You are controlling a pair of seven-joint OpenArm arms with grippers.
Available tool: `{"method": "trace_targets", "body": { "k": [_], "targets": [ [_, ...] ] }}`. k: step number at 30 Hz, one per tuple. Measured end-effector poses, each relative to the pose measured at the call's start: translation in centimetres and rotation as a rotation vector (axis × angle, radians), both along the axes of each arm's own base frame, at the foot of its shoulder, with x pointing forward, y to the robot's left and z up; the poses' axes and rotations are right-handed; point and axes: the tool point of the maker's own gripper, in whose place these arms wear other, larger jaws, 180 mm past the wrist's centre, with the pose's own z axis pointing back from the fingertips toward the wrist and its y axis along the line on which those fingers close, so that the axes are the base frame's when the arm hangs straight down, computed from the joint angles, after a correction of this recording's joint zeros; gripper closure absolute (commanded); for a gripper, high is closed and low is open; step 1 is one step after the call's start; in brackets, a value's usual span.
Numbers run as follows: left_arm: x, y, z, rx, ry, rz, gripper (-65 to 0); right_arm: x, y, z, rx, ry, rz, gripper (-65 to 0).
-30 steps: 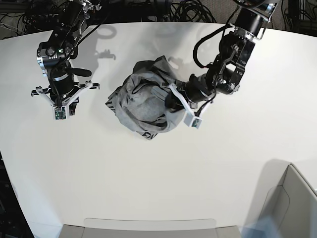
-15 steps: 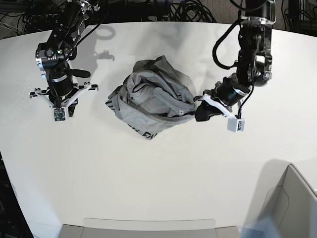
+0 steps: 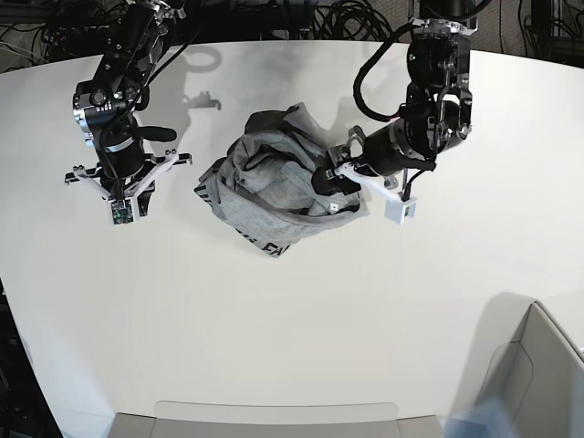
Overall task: Fold the T-shirt properly
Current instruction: 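Grasp the bundle edge with the left gripper and flip it over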
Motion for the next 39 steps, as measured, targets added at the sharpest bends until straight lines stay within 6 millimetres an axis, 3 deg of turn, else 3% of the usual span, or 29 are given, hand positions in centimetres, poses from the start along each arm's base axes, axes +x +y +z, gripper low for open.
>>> {"method": "trace_targets", "body": {
  "k": [4,9,15,18,22,25,29,32,39],
  "targets": [
    [-0.8,0.5,-2.8,0.013,0.089,0.009,-32.8,0.0,0.0,0.0,0.000,0.000,0.000,-2.2],
    [0.6,0.3,-1.8,0.011,0.039,0.019,-32.8,0.0,0.0,0.0,-0.001,0.000,0.000,-2.2],
    [0.1,-3.9,-2.1,0.017,0.017,-0.095,-32.7,0.0,-0.6,0.1,-0.024,0.001,0.003,-2.2],
    [0.3,-4.9,-3.1,0.008,0.034,-0.105,-29.9,0.0,-0.5,0.1,-0.022,0.002,0.003,-2.2],
    [0.4,-4.2,-4.3,0.032,0.045,-0.078,-21.2,-0.1,-0.8,0.1,-0.029,0.002,0.003,-2.2],
    [0.7,-4.3,-3.5,0.025,0.023,-0.075,-11.9,-0.1,-1.4,0.1,-0.044,0.006,-0.001,-2.2],
    [1.0,-4.6,-0.8,0.006,-0.047,-0.076,-2.6,-0.1,-1.2,-0.4,-0.041,0.019,0.007,-2.2],
    [0.4,-4.3,0.1,-0.005,-0.032,-0.014,-1.5,0.0,-1.3,-0.7,-0.040,0.026,0.008,-2.2],
    [-0.3,-4.4,-0.1,-0.005,0.008,-0.029,-1.2,-0.1,-1.3,-1.0,-0.038,0.037,0.008,-2.2]
  ]
}}
